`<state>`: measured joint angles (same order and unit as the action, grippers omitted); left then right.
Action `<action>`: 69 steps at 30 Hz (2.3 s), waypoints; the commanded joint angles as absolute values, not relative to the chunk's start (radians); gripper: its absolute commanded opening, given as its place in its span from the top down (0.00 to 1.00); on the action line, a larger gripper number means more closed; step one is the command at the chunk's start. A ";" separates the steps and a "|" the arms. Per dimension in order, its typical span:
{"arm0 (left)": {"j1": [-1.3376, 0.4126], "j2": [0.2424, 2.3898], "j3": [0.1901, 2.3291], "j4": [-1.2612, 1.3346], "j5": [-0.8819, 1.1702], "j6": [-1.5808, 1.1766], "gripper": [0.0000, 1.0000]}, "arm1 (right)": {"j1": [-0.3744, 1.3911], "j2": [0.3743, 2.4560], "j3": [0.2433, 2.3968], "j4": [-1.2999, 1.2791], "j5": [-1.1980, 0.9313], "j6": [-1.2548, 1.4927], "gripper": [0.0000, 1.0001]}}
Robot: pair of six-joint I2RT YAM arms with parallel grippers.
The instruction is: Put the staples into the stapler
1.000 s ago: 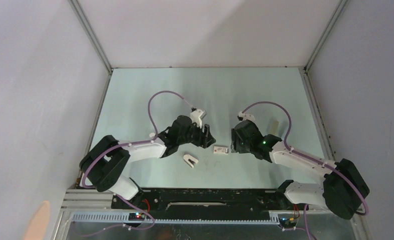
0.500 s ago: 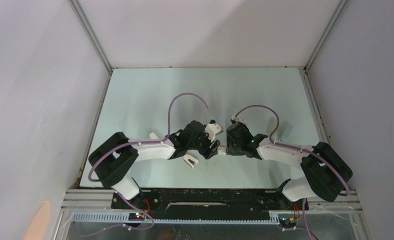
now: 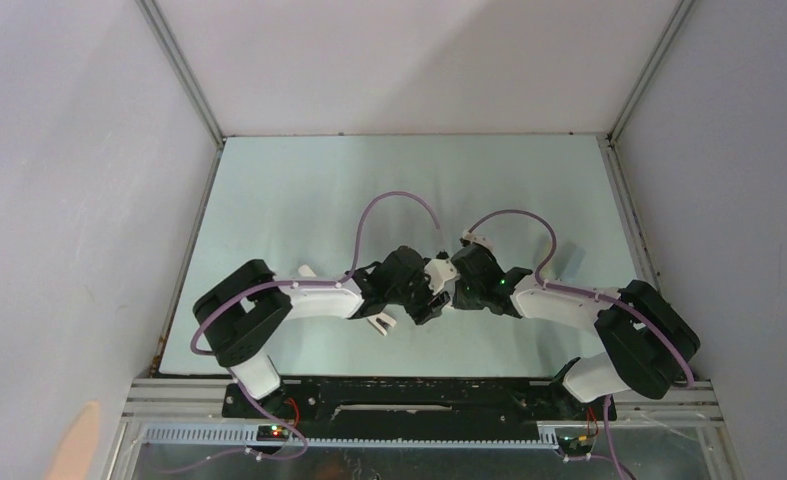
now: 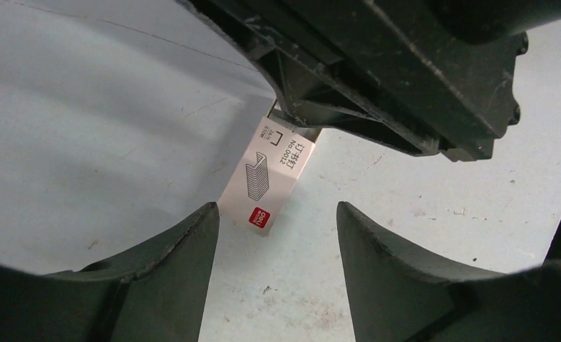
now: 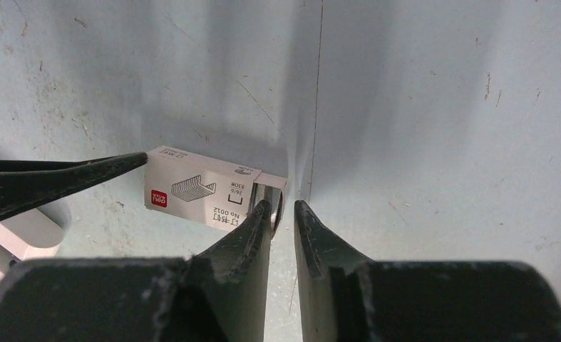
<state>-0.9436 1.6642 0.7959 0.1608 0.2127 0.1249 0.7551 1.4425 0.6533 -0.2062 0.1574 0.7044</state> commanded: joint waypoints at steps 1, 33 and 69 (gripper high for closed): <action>-0.960 1.688 0.844 0.172 0.213 0.169 0.35 | 0.749 1.439 0.657 -0.183 0.183 0.694 0.80; -0.977 1.594 0.724 0.327 0.136 0.166 0.24 | 0.727 1.435 0.704 -0.155 0.051 0.427 1.00; -1.109 1.722 0.764 0.310 -0.122 0.197 0.59 | 0.669 1.386 0.704 -0.213 0.116 0.356 1.00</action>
<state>-1.0988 1.7107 0.7353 0.3130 -0.0937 0.1711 0.6983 1.4155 0.6670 -0.1905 0.0608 0.3878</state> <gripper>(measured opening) 0.416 0.007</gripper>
